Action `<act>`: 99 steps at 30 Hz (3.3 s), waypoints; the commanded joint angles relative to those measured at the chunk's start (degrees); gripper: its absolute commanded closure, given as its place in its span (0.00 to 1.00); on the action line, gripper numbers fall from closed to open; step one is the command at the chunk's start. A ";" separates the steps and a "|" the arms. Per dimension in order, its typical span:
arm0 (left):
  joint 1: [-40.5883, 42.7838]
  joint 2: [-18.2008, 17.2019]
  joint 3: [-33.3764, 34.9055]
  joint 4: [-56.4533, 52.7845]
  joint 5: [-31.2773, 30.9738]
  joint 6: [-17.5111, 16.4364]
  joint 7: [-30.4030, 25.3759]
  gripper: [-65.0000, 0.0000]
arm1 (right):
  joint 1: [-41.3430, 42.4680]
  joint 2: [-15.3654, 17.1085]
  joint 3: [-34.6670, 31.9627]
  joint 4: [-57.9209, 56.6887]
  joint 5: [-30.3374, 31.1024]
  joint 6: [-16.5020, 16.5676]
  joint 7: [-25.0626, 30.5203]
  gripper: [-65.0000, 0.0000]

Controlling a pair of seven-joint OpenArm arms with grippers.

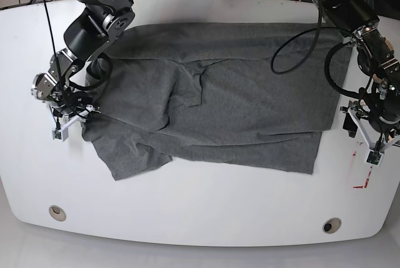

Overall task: Layout the t-shirt on the table in an organized manner, then fold the t-shirt properly
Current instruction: 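Grasp the shirt's lower corner with the right gripper, then move the left gripper down the shirt side and grasp the corner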

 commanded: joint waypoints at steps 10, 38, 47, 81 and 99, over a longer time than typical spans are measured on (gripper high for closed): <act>-3.45 -0.69 0.02 -5.39 -0.13 -0.03 -2.99 0.26 | 1.22 2.83 -0.17 1.09 1.00 0.06 1.22 0.65; -18.66 -2.89 6.35 -50.49 -0.13 9.50 -30.07 0.26 | 1.04 2.22 -2.98 0.83 1.00 0.06 1.31 1.00; -24.55 -5.00 7.14 -70.62 -0.13 11.88 -42.29 0.26 | 1.04 2.22 -2.89 0.74 1.09 0.06 1.31 1.00; -28.77 -0.86 13.82 -85.04 -0.22 12.23 -52.66 0.30 | 0.95 1.07 -2.81 0.83 1.09 0.06 1.31 1.00; -26.57 -0.86 18.39 -84.69 -0.57 21.64 -58.81 1.00 | 0.60 1.07 -3.25 1.01 1.09 0.06 1.31 1.00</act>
